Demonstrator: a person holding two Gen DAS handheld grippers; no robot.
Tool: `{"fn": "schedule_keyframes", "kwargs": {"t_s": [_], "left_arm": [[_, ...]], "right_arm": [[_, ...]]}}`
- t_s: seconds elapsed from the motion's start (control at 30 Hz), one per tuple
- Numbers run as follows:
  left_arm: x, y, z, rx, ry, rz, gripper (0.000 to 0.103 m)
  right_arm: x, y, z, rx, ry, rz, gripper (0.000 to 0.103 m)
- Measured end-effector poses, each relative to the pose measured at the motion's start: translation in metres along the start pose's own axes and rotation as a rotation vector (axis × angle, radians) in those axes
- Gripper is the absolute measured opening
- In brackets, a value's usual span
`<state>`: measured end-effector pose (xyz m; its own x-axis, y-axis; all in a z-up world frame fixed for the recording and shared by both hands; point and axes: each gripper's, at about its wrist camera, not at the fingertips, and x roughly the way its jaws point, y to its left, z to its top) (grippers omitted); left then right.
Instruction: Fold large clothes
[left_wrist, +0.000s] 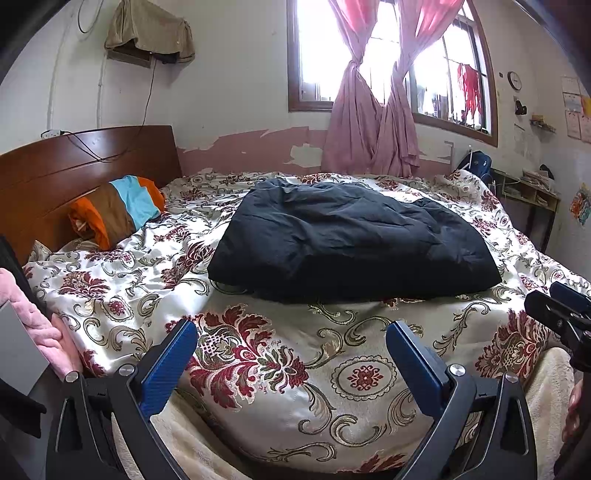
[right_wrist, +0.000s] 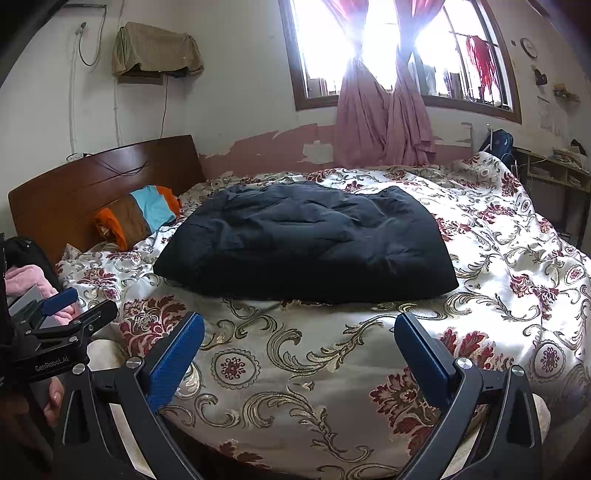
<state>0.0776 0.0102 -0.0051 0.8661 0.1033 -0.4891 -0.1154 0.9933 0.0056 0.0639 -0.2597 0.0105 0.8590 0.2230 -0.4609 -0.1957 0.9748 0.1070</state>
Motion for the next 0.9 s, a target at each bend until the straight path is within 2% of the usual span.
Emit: {"fn": "schedule_keyframes", "kwargs": {"t_s": [0.9], "left_arm": [[-0.0011,-0.0001,0.0003,0.001,-0.002,0.000,0.103]], "right_arm": [[-0.0002,0.0027,-0.0025,0.002,0.003,0.004,0.101]]}}
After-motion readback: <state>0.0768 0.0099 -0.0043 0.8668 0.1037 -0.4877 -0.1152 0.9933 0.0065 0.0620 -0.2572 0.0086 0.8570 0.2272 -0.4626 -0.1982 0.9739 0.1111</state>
